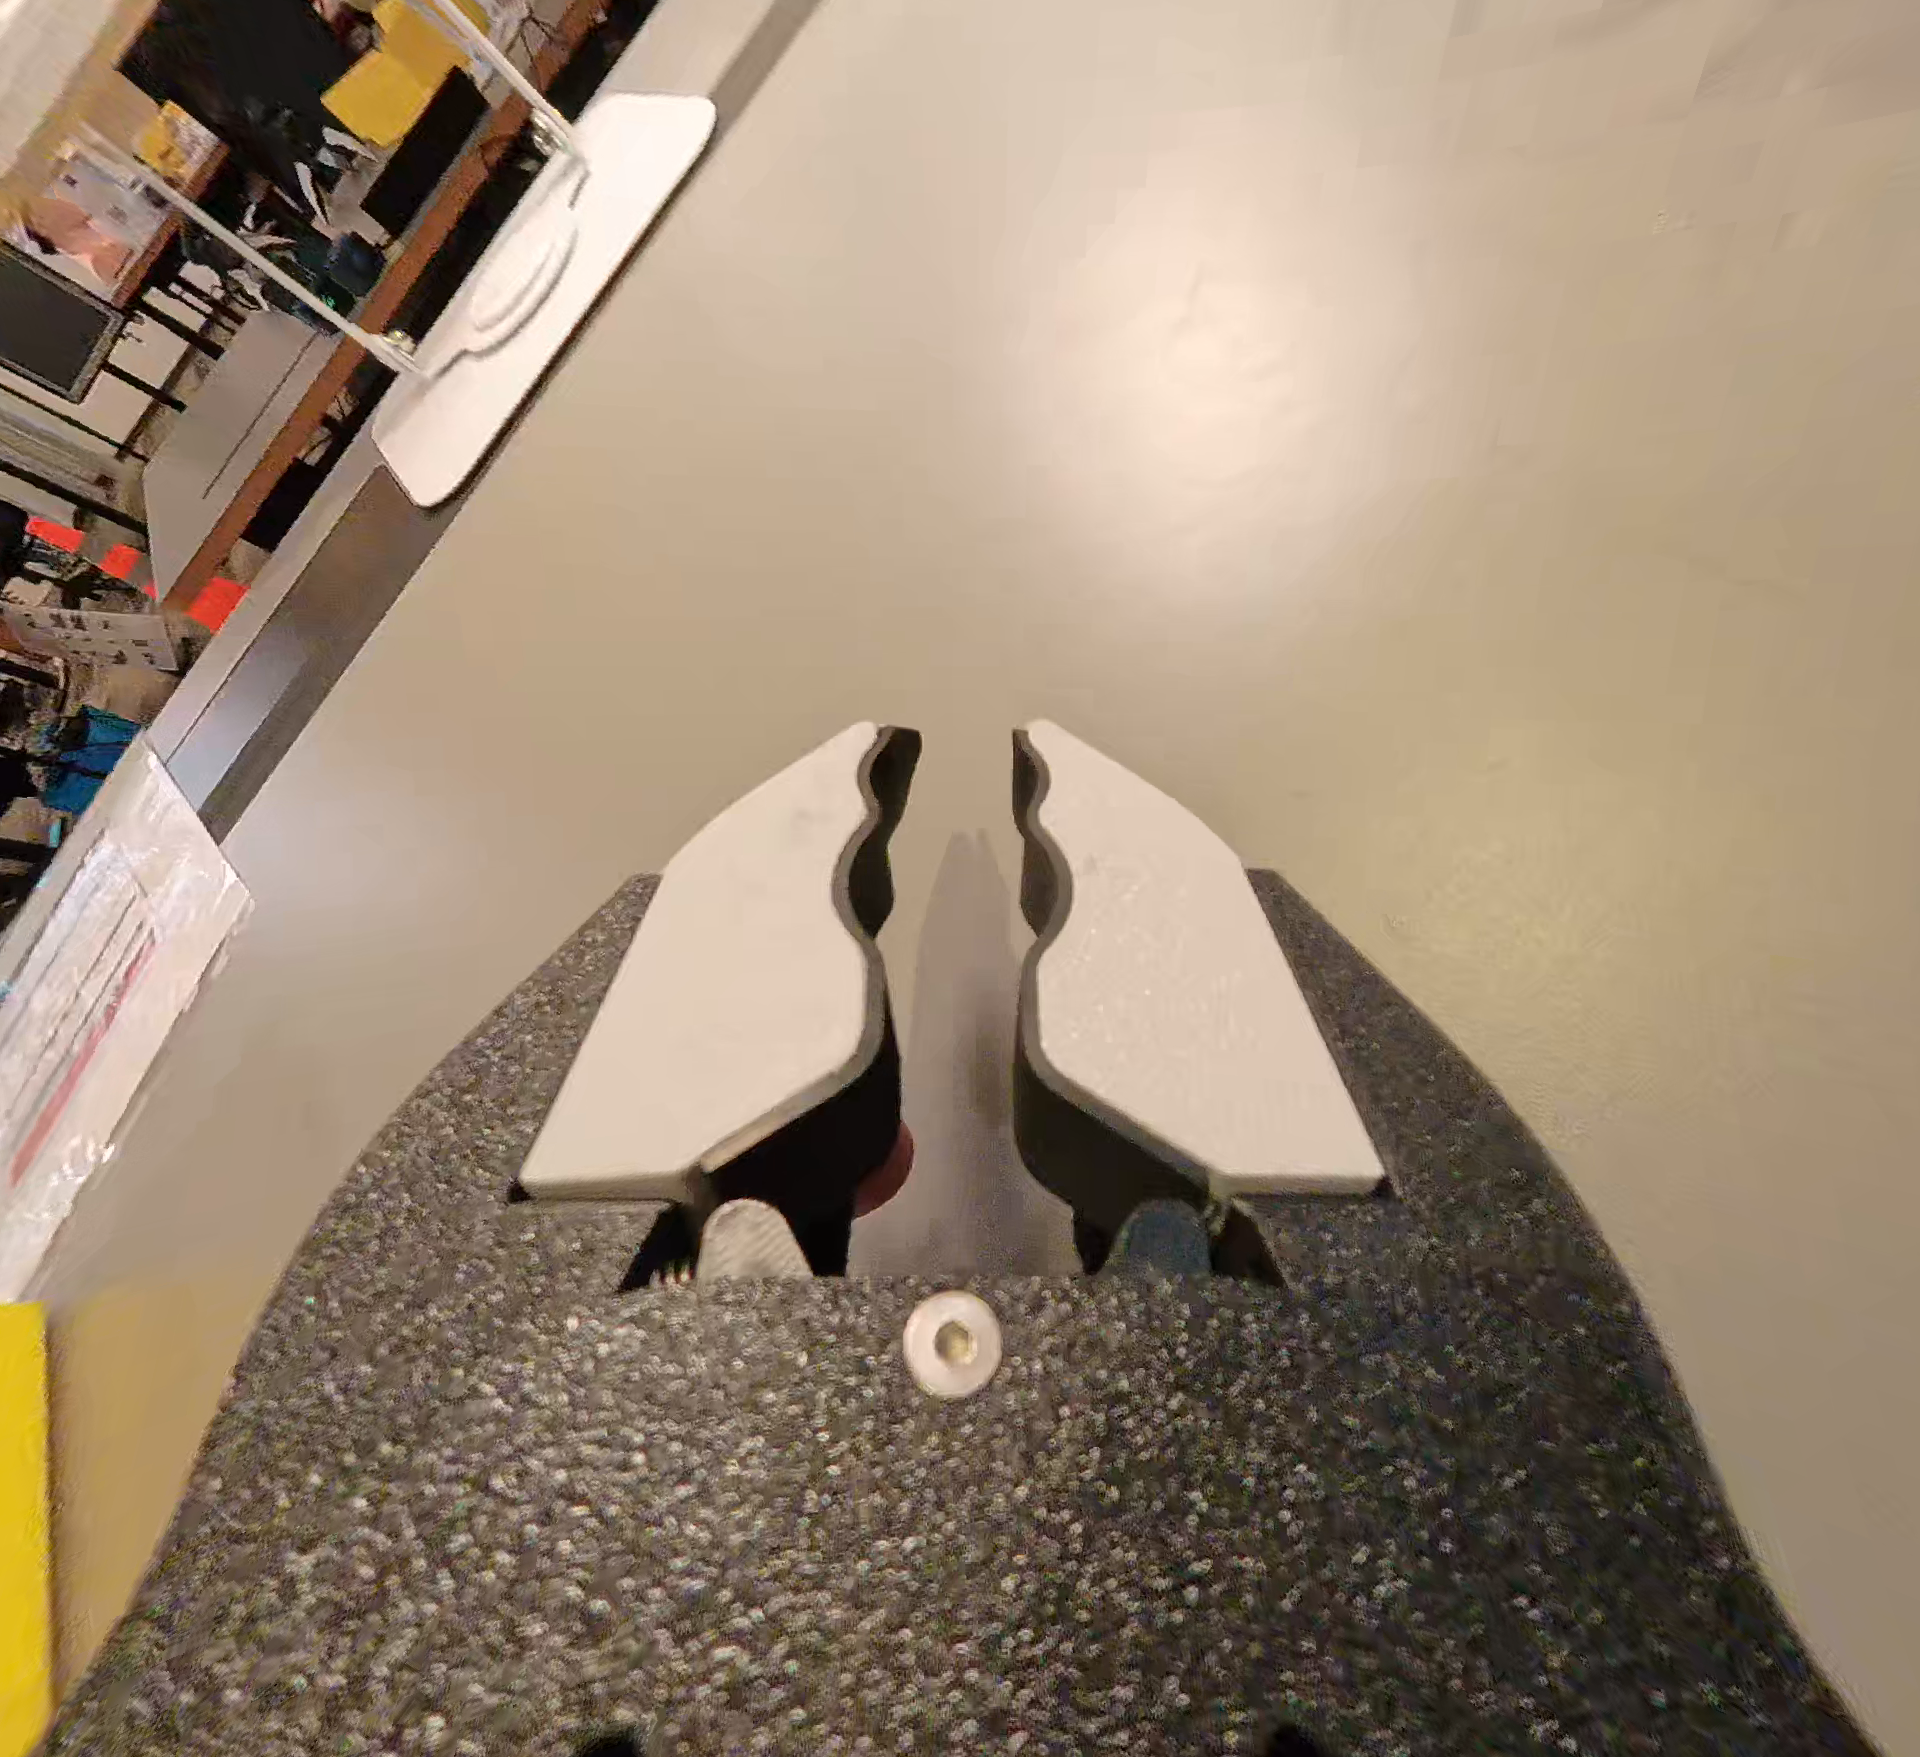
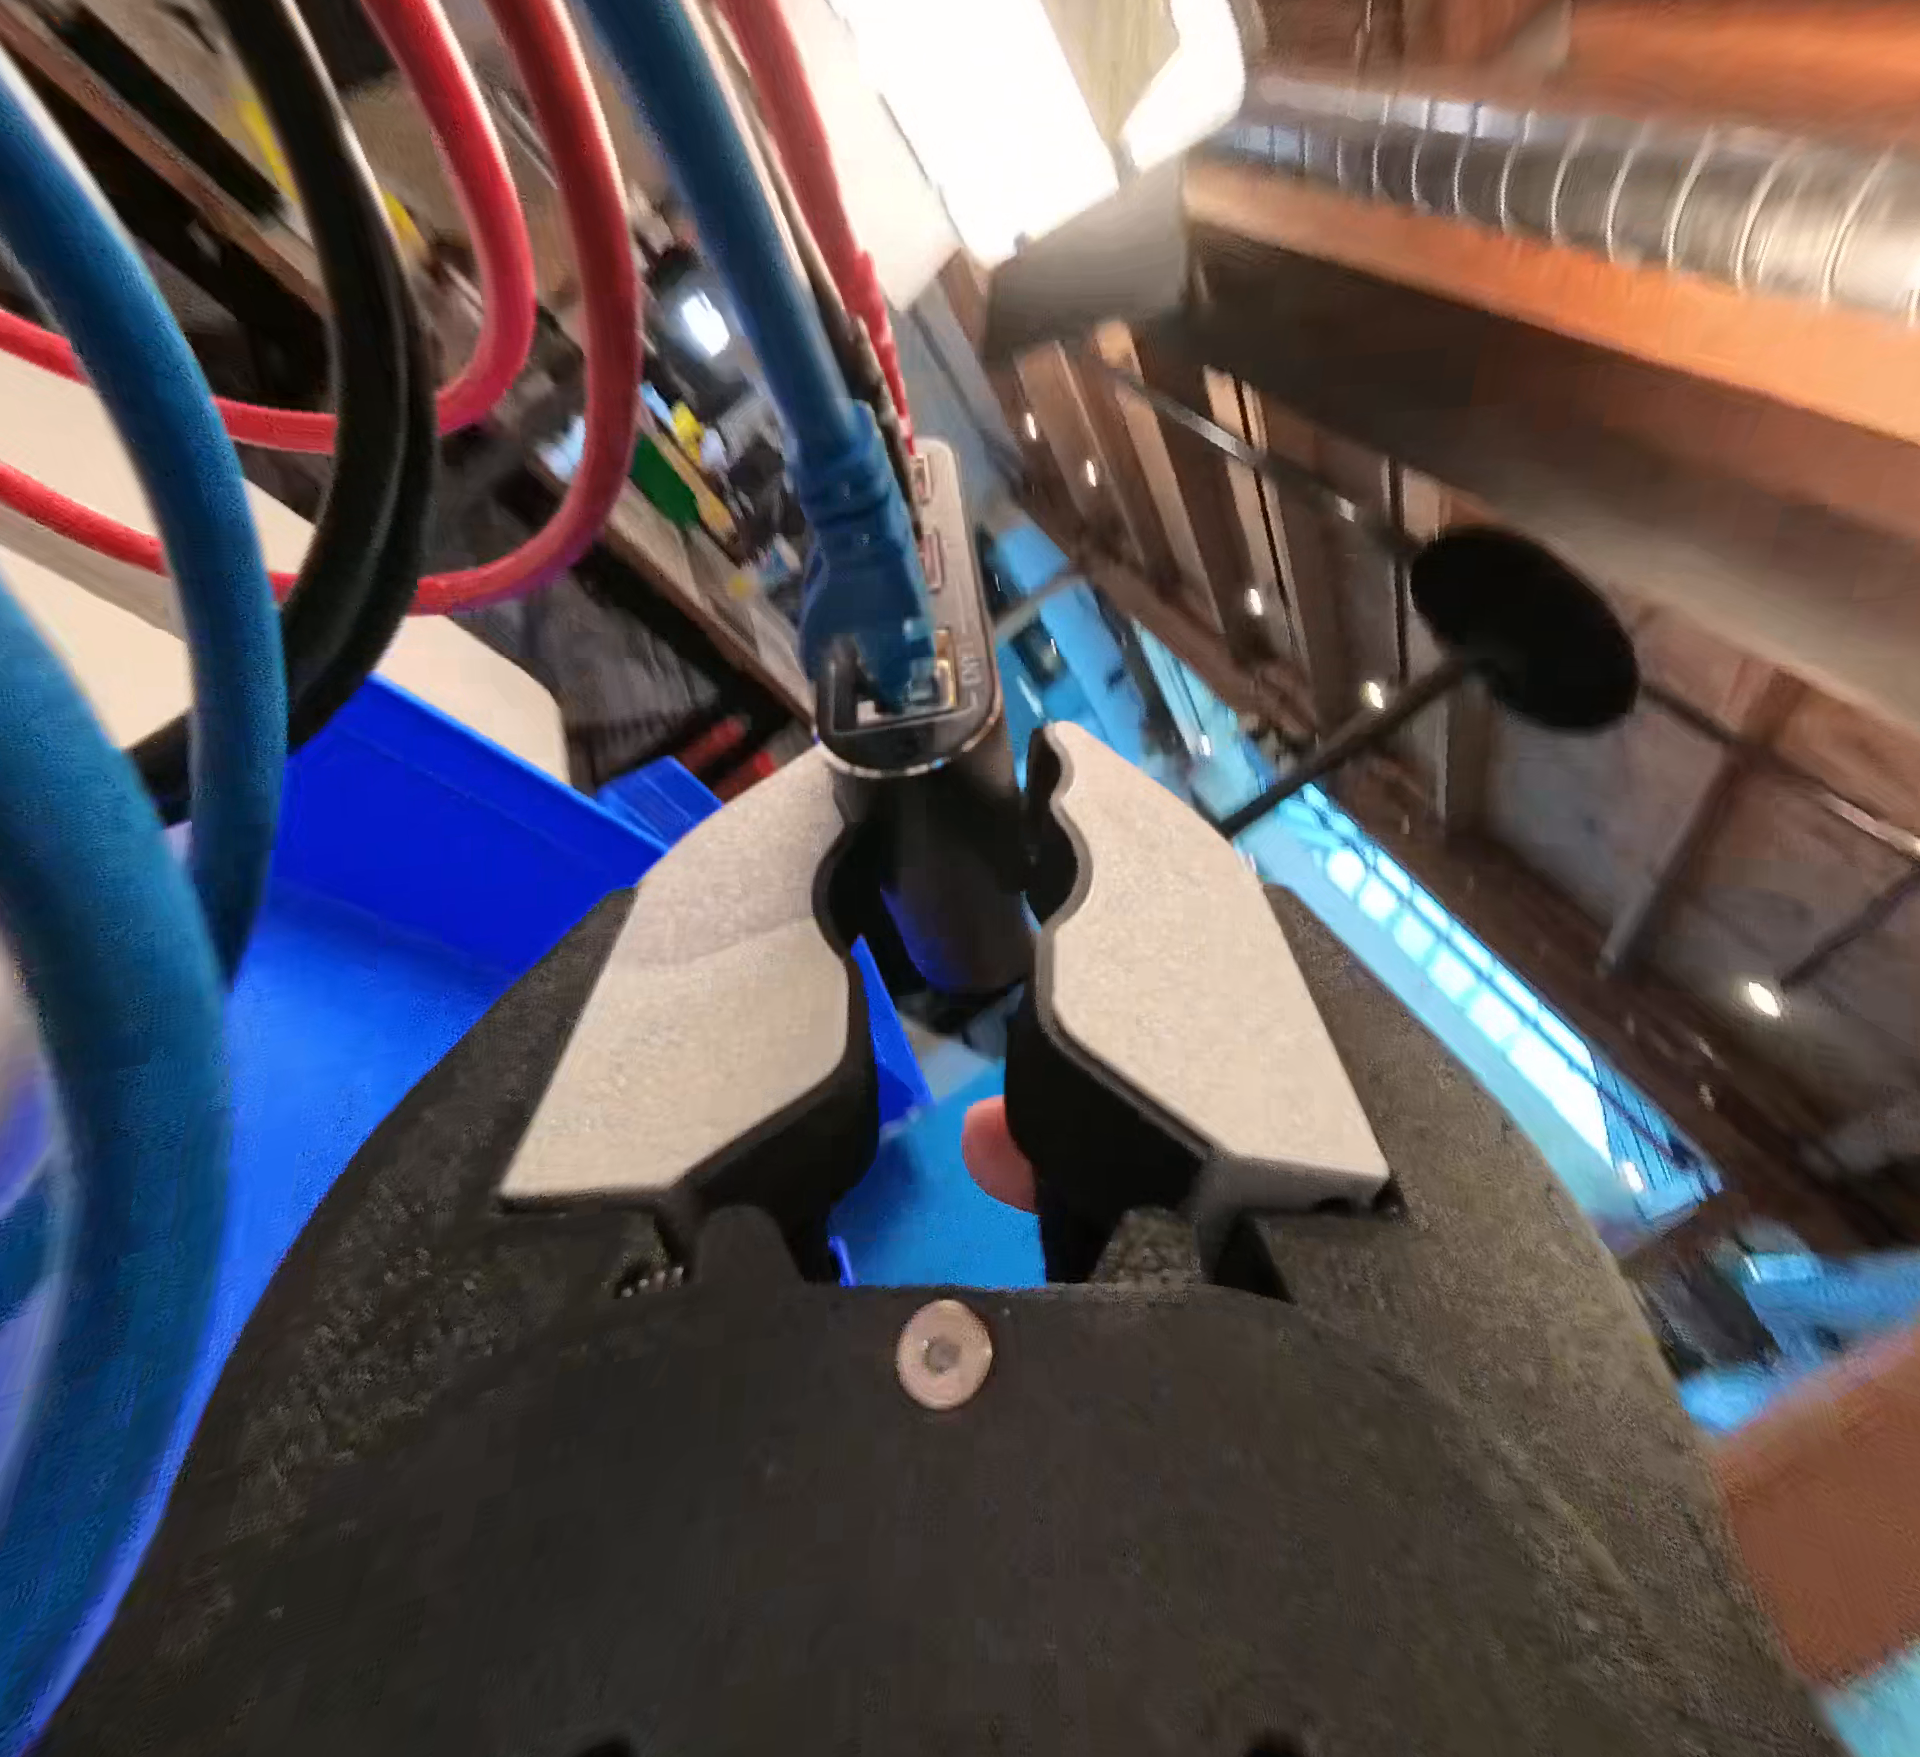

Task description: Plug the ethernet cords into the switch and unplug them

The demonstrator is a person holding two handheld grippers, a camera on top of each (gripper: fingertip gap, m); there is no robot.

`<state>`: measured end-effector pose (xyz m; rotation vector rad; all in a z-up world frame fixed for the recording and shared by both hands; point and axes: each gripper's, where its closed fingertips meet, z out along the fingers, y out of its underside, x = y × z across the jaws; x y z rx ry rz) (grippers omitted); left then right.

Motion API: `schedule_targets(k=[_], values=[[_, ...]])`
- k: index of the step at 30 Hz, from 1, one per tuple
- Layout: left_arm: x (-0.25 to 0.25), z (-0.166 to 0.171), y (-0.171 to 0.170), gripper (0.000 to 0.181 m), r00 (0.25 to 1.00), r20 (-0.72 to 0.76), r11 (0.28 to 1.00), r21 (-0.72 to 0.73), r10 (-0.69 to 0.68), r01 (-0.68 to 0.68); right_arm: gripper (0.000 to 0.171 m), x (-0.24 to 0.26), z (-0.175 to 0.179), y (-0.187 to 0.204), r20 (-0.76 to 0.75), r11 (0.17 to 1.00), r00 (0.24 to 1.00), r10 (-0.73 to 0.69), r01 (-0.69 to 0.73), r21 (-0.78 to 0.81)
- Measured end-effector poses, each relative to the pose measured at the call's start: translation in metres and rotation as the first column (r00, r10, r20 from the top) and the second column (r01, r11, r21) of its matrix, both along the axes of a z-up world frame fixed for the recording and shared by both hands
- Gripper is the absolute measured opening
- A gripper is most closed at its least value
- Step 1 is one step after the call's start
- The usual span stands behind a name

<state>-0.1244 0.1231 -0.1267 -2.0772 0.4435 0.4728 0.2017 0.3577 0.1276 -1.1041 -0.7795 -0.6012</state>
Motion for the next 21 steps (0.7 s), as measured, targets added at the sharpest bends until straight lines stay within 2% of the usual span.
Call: schedule_targets(k=[5,9,12,15,18,21], values=[[0.001,-0.005,0.0,0.02,1.0,-0.026,1.0,-0.029,-0.005,0.004,0.03,0.09,0.013,0.075,0.014,0.94,0.945,-0.327,0.327,-0.102],[0.001,-0.007,0.001,0.016,0.999,-0.036,0.999,-0.038,-0.004,0.003,0.03,0.123,-0.008,0.108,0.113,0.877,0.882,-0.457,0.469,-0.11],[0.001,-0.007,0.0,0.016,0.999,-0.04,0.999,-0.039,-0.007,0.005,0.032,0.118,-0.046,0.123,0.244,0.858,0.852,-0.464,0.501,-0.117],[0.002,-0.007,0.0,0.017,0.999,-0.045,0.999,-0.037,-0.012,0.01,0.038,0.103,-0.1,0.135,0.355,0.855,0.85,-0.39,0.477,-0.202],[0.003,-0.005,0.0,0.021,0.999,-0.039,0.999,-0.027,-0.021,0.02,0.05,0.103,-0.145,0.138,0.281,0.804,0.898,-0.34,0.432,-0.409],[0.002,-0.003,0.0,0.03,1.0,-0.019,1.0,-0.019,-0.02,0.019,0.057,0.12,-0.154,0.133,0.185,0.761,0.92,-0.346,0.39,-0.518]])
